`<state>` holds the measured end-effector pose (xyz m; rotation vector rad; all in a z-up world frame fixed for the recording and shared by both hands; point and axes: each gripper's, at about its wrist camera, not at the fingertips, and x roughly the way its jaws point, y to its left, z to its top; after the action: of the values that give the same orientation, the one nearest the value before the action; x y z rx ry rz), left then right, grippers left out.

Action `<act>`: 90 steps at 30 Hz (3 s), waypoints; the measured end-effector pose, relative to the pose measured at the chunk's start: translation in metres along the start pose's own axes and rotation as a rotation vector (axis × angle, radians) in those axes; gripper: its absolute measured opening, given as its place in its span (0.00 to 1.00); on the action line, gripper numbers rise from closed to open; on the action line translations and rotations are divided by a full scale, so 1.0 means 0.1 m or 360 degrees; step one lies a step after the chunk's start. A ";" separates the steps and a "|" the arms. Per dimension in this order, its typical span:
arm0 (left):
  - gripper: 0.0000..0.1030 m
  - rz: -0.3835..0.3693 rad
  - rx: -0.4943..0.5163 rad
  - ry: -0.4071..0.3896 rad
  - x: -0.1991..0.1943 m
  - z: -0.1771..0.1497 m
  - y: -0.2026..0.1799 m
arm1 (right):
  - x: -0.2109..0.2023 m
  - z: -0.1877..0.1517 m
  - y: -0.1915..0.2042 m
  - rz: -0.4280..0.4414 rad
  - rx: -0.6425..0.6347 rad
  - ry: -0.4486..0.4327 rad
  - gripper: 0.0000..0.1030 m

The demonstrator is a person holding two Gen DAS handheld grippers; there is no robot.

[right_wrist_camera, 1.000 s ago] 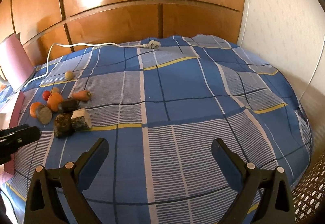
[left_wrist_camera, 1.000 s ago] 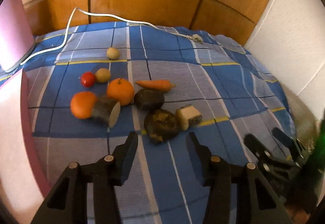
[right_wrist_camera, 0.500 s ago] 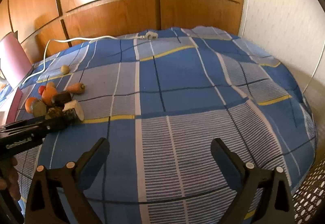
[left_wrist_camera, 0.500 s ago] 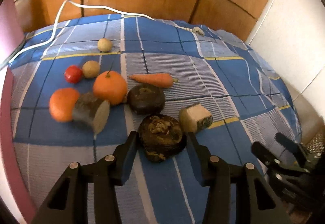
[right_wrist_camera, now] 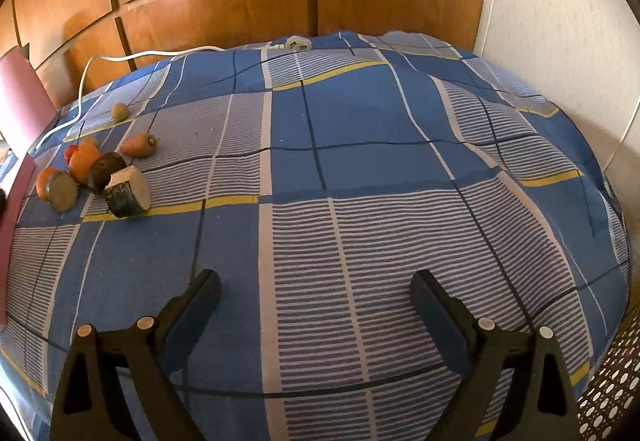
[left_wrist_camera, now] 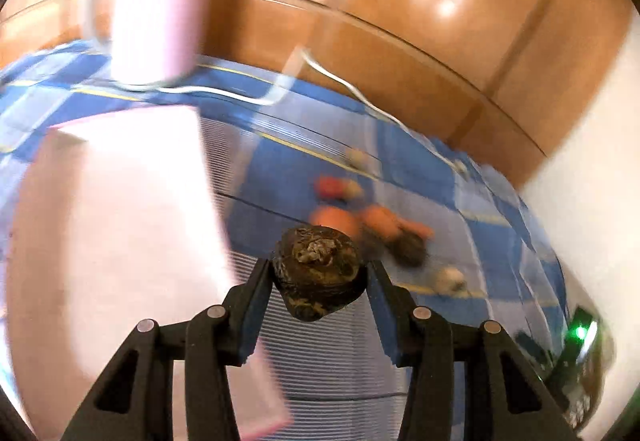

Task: Organize fruits
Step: 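Carry the dark brown lump into the tray and open the left gripper, then reach the right gripper to the small tan ball and grasp it, then carry the tan ball over the tray and release it with the right gripper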

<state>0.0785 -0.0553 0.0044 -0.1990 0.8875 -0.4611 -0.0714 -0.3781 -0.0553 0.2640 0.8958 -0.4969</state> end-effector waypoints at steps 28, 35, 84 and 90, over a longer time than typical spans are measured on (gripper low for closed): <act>0.77 0.0665 -0.0239 -0.0231 -0.48 -0.02 1.17 | -0.06 0.46 0.41 0.0119 -0.0161 -0.0008 0.69; 0.78 0.0587 -0.0292 -0.0176 -0.53 -0.21 1.10 | 0.09 0.82 0.81 0.0352 -0.0205 0.0049 0.58; 0.90 0.0679 -0.0397 -0.0244 -0.80 -0.43 1.05 | -0.07 0.97 2.29 0.0752 -0.0701 -0.0052 0.26; 0.92 0.0668 -0.0399 -0.0247 -0.84 -0.50 0.97 | -0.27 0.58 2.10 0.0786 -0.0732 -0.0048 0.26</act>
<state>0.0237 0.0703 -0.0020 -0.2662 0.8065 0.0572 0.0624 -0.2146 0.0047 0.0496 0.8536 0.1653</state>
